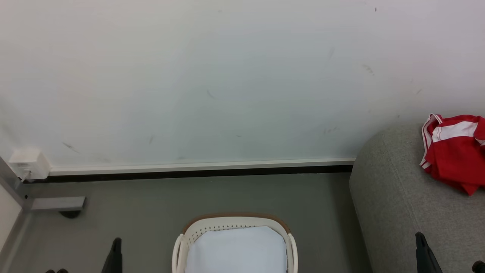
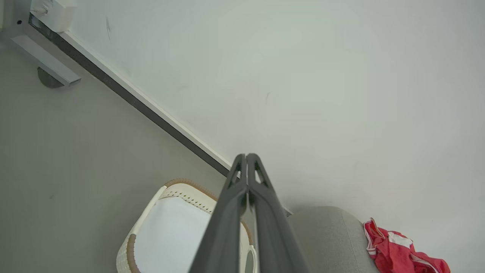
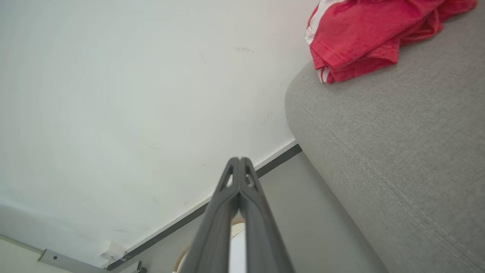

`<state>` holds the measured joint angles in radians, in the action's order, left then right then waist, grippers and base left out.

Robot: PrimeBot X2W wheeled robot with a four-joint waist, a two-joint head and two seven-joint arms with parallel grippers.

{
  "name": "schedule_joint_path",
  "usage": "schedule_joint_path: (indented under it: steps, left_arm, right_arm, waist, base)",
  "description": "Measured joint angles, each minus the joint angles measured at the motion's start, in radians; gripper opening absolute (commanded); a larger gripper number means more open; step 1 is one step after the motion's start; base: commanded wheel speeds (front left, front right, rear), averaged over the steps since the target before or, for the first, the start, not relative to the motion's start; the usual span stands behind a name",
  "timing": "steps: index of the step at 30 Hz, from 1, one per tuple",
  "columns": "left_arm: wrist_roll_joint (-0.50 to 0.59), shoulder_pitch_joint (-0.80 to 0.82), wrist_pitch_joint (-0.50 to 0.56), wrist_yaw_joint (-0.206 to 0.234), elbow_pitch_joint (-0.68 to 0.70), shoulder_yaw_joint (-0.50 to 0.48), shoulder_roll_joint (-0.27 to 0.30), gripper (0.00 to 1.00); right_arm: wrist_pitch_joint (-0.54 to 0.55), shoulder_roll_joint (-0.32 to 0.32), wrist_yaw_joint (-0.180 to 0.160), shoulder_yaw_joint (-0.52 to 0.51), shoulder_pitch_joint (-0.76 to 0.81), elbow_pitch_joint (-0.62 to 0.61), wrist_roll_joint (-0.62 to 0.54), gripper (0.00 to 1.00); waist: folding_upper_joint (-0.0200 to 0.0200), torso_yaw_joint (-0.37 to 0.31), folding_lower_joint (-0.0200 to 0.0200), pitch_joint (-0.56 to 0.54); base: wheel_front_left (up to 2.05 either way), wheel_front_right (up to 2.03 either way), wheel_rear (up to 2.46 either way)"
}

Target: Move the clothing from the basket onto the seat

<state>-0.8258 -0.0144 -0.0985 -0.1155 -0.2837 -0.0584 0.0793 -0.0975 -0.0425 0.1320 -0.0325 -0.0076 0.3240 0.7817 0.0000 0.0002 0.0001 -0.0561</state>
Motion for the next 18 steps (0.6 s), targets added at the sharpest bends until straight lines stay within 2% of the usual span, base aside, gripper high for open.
schedule_joint_path:
  steps: [18]
  left_arm:
    - [-0.208, 0.032, 0.055, -0.007, 0.009, -0.015, -0.007, 0.0]
  right_arm:
    - [0.057, 0.0, 0.0, -0.021, -0.031, -0.021, 0.225, 0.0]
  waist:
    - [0.0, 0.0, 0.0, 0.012]
  base:
    - [0.0, 0.0, 0.0]
